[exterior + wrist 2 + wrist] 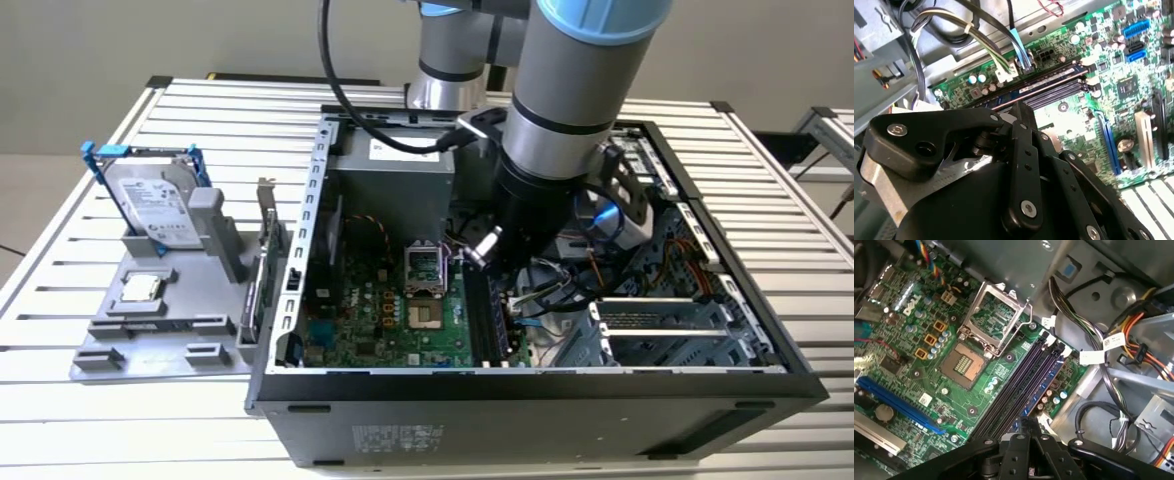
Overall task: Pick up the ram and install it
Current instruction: 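Press down the ram until it locks into place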
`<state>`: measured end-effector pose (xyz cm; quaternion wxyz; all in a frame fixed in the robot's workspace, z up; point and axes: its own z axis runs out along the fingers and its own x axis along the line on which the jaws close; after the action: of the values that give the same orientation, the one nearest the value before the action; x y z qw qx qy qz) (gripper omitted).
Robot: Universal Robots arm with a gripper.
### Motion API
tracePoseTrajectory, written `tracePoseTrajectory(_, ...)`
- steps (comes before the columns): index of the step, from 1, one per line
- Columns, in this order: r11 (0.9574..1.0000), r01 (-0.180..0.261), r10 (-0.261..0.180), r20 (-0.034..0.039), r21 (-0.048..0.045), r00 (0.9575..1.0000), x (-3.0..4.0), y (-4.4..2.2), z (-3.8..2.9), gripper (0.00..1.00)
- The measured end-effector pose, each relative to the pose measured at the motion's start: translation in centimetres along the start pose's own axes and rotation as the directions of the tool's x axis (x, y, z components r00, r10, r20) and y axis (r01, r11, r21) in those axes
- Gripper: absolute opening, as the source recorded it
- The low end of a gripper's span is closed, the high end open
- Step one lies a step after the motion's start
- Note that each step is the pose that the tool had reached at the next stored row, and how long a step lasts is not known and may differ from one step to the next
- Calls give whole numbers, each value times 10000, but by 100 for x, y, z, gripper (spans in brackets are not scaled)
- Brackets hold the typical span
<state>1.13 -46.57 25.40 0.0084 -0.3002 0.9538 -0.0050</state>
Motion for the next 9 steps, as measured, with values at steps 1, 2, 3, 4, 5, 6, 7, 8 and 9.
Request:
tracePoseTrajectory(1, 9999, 143, -143, 2, -2, 9999, 0, 1, 0, 0)
tracePoseTrajectory(2, 9996, 279, -279, 4, -3, 9996, -1, 2, 1, 0)
tracePoseTrajectory(3, 9991, 422, -422, 6, -5, 9991, -2, 3, 2, 0)
tracePoseTrajectory(4, 9985, 556, -556, 9, -7, 9985, -2, 5, 2, 0)
tracePoseTrajectory(5, 9976, 693, -693, 10, -9, 9976, -3, 6, 2, 0)
tracePoseTrajectory(6, 9966, 822, -822, 12, -10, 9966, -3, 7, 3, 0)
tracePoseTrajectory(7, 9953, 964, -964, 14, -12, 9953, -4, 7, 3, 0)
tracePoseTrajectory(8, 9939, 1105, -1105, 17, -14, 9939, -4, 8, 3, 0)
tracePoseTrajectory(9, 9923, 1239, -1239, 19, -15, 9923, -4, 8, 3, 0)
